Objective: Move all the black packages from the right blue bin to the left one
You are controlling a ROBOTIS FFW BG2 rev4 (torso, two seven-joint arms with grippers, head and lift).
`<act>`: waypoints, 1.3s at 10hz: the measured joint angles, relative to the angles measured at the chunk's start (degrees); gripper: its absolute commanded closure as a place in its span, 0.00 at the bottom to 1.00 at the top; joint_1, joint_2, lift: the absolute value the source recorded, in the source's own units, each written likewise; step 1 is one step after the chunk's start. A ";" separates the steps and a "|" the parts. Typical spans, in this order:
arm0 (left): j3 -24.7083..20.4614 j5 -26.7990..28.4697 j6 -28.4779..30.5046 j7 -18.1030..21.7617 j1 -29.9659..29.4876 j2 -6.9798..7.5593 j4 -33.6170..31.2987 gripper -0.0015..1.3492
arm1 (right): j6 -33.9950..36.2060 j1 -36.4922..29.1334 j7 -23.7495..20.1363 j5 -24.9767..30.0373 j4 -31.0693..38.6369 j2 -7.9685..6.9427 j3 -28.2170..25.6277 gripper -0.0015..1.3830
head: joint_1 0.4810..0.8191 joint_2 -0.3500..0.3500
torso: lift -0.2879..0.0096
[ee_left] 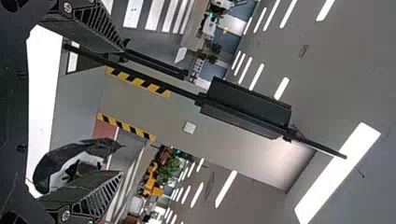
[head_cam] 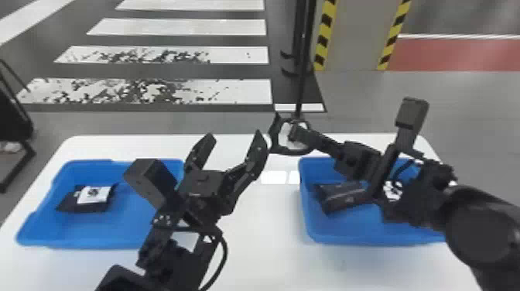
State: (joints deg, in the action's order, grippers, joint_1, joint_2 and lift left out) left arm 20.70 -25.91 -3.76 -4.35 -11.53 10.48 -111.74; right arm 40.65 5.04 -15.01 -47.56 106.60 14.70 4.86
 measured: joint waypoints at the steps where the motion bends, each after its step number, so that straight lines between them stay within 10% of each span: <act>1: 0.33 -0.27 0.20 0.05 0.11 0.11 -0.30 0.08 | -0.40 0.23 -0.11 -0.85 0.12 0.06 1.36 0.86 | 0.56 0.49 | 0.52; 4: 0.81 -0.71 0.43 0.07 0.41 0.15 -0.54 0.08 | -1.22 0.89 -0.19 -3.83 -0.45 0.16 7.10 0.86 | 0.59 0.56 | 0.52; 7: 0.29 -0.94 2.45 -0.51 0.20 0.09 -0.55 0.60 | -2.09 1.26 -0.37 -4.64 -0.20 0.34 8.88 0.85 | 0.61 0.60 | 0.52; 10: 0.28 -0.81 5.36 -1.57 0.29 -0.03 -0.66 0.90 | -2.88 1.35 -0.50 -5.06 0.06 0.41 9.27 0.85 | 0.63 0.60 | 0.52; 13: 0.43 0.52 5.44 -1.99 0.28 0.00 -0.67 0.90 | -3.92 1.23 -0.79 -5.50 0.13 0.41 9.31 0.85 | 0.62 0.60 | 0.52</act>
State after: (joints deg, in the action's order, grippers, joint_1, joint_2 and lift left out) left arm 21.13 -25.39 1.68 -6.34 -11.25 10.48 -112.40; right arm 36.73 6.27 -15.79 -53.06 106.73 15.11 14.17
